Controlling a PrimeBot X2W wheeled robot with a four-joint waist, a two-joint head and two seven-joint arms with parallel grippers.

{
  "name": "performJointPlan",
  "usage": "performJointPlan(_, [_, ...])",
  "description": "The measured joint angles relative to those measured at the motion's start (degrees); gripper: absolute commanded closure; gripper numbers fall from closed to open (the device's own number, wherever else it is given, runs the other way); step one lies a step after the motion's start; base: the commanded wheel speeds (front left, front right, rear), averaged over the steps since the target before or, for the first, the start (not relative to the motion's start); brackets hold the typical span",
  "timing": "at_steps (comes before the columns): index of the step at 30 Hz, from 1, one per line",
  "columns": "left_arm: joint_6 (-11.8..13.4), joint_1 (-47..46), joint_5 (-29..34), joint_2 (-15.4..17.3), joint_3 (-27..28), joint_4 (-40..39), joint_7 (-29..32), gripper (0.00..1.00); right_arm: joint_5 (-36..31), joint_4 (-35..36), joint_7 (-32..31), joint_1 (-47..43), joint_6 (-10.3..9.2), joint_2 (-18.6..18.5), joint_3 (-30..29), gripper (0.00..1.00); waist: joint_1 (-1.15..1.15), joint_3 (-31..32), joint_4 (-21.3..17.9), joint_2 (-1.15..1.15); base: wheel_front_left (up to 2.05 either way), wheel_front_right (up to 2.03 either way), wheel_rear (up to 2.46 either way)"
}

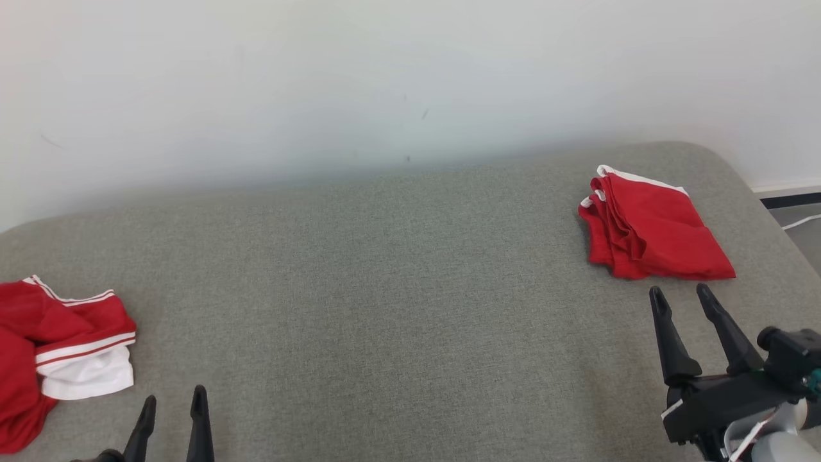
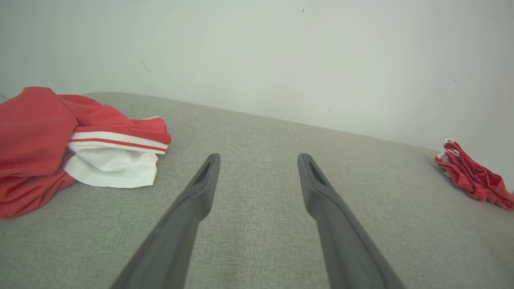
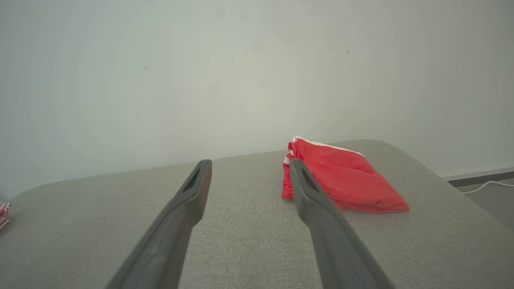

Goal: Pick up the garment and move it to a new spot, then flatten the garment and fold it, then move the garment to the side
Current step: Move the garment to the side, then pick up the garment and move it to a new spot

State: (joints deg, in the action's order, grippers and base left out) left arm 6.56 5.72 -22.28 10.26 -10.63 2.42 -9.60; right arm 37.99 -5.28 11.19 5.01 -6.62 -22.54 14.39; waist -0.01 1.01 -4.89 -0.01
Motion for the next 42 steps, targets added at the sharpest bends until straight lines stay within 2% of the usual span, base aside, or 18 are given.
performJointPlan(7, [0.47,1.18,4.47,1.54,-0.32,-0.86,1.69,0.00,-2.16,3.14,1.02,-5.00,-0.47,1.21,-1.52,0.00,0.00,0.99,-0.43,0.00,0.00,0.00,0.00])
performJointPlan(14, [0.48,1.19,4.80,1.40,0.14,-1.94,3.39,0.00,-5.09,3.63,1.24,-8.21,-0.52,1.57,-3.63,0.00,0.01,0.86,-0.18,0.01,0.00,0.00,0.00])
performJointPlan(23, [0.49,1.44,5.73,0.81,0.49,-3.21,5.12,0.00,-8.23,3.56,0.42,-9.77,-0.52,5.26,-7.99,0.00,0.01,0.73,0.39,0.01,0.00,0.00,0.00])
performJointPlan(42, [0.51,2.20,6.84,0.74,0.55,-5.22,9.07,0.00,-13.94,6.99,-4.23,-11.63,-0.52,8.45,-10.89,0.00,0.01,0.46,1.25,0.01,0.00,0.00,0.00])
